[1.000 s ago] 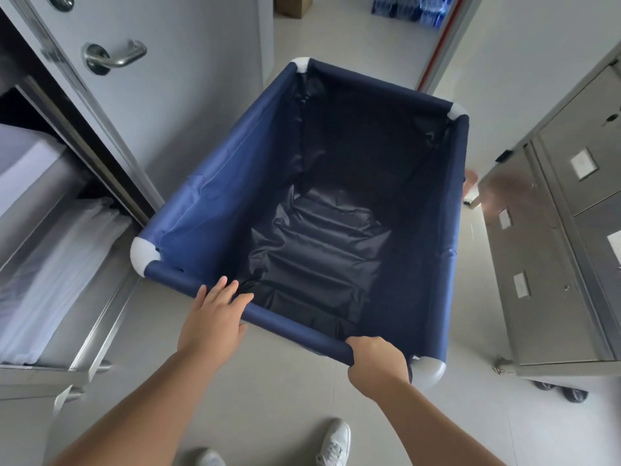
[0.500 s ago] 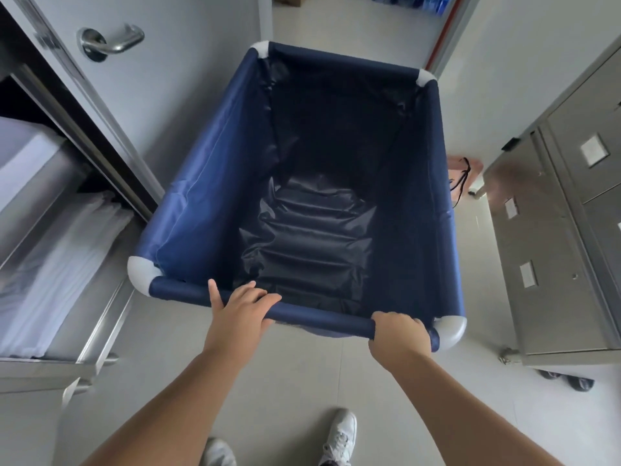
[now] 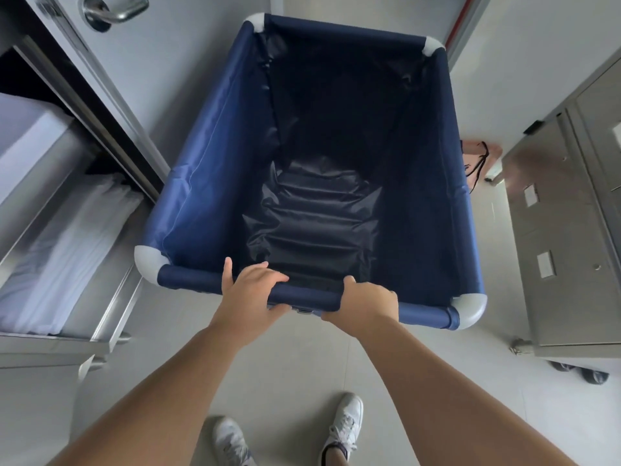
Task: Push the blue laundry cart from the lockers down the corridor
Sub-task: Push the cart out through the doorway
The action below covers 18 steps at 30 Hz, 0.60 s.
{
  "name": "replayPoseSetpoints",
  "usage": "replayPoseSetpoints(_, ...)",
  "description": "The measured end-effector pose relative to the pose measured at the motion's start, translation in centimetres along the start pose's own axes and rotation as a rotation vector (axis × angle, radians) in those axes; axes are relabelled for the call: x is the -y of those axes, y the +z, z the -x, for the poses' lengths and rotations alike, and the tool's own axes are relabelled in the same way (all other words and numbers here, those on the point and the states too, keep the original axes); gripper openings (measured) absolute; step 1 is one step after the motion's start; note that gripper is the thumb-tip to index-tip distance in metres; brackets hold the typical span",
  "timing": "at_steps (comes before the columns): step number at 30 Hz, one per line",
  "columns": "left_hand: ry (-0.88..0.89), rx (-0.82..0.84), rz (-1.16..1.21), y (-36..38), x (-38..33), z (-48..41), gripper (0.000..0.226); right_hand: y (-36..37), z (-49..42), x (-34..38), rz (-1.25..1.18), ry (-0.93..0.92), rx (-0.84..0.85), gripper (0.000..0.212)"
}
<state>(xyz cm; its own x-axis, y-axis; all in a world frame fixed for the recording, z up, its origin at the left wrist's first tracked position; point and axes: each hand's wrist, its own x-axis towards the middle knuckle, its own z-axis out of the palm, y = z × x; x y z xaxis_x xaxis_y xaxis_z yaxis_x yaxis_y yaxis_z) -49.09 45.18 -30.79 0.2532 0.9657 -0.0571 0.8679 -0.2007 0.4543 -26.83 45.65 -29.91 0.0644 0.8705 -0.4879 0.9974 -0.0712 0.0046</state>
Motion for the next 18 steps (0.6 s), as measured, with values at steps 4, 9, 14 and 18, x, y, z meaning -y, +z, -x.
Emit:
replayPoseSetpoints(4,0.016,-0.033,-0.121,-0.8,1.9,0.0,0.055,0.7,-0.6,-0.5,0.085,-0.146,-0.056,0.044)
replayPoseSetpoints(9,-0.061,0.006,-0.327,-1.8,4.3,0.4,0.091,1.8,-0.2,-1.2,-0.012,-0.251,-0.08,0.059)
replayPoseSetpoints(14,-0.037,0.132,-0.403,-2.5,4.4,-1.1,0.115,1.2,1.1,-0.5,-0.164,-0.2,-0.129,0.098)
replayPoseSetpoints(18,0.043,0.277,-0.44,-2.9,5.4,-3.4,0.124,1.2,1.1,0.6,-0.22,-0.093,-0.237,0.101)
